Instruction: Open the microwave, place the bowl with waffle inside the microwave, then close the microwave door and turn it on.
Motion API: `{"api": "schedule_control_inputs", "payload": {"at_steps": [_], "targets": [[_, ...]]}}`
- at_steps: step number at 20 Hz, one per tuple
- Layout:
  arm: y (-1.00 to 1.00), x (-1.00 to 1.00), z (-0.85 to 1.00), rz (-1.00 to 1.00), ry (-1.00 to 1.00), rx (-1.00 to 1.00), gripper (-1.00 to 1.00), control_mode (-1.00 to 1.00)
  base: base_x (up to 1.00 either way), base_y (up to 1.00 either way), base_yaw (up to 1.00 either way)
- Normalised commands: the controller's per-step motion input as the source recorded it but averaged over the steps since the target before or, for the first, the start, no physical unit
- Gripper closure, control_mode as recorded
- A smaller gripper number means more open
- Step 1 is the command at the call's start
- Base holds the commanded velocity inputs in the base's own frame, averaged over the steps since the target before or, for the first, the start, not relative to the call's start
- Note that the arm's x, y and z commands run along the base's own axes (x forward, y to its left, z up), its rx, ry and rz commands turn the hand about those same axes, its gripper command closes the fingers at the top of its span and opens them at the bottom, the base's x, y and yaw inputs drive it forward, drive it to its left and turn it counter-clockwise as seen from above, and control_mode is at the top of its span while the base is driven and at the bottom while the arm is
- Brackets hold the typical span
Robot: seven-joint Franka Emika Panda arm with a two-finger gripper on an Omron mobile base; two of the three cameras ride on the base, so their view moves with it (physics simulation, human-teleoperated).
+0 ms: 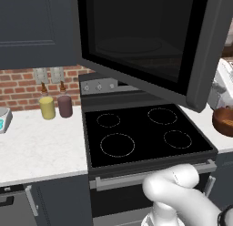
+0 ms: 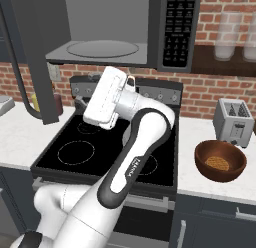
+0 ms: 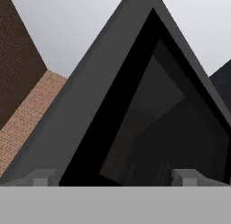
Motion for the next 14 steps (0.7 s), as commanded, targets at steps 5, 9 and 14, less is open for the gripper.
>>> {"api": "schedule_control_inputs", "payload": {"at_steps": [5, 9, 14], "targets": [[0.27, 0.35, 0.0, 0.27, -0.09, 0.0, -1.0, -1.0, 0.0, 0.0, 0.0], [0.66, -0.02, 0.0, 0.12, -0.26, -0.01, -1.0, -1.0, 0.0, 0.0, 0.0], [0.92, -0.4, 0.01, 0.02, -0.29, -0.07, -1.0, -1.0, 0.0, 0.0, 0.0]]}}
